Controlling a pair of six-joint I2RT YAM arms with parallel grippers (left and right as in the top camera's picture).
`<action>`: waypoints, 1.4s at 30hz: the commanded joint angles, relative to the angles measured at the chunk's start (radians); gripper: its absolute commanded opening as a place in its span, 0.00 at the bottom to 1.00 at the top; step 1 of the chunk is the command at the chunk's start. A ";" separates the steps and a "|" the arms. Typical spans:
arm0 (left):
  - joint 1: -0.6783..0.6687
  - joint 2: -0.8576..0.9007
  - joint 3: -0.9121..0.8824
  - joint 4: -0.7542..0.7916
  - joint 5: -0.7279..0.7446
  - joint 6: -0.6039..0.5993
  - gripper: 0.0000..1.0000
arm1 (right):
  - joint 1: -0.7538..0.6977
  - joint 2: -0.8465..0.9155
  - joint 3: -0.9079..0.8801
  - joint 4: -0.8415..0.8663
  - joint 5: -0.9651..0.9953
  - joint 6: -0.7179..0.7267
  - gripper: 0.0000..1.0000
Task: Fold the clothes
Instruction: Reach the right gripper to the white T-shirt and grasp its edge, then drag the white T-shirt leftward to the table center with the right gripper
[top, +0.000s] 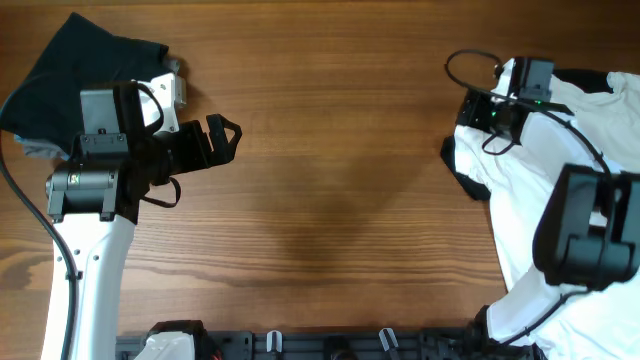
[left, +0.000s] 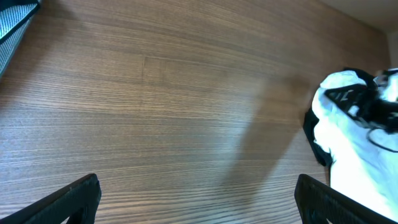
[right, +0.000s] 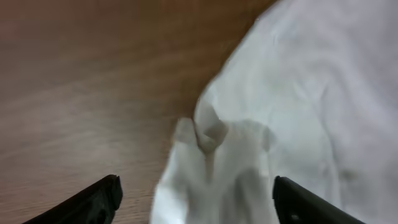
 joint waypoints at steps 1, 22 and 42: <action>0.004 0.006 0.019 0.005 0.012 -0.005 1.00 | 0.002 0.050 -0.012 0.009 0.064 0.037 0.74; 0.004 0.006 0.019 0.004 0.012 -0.005 1.00 | -0.044 -0.125 0.012 0.011 0.056 0.037 0.04; 0.042 -0.089 0.200 0.021 0.011 -0.005 1.00 | 0.098 -0.629 0.090 0.043 -0.416 0.133 0.04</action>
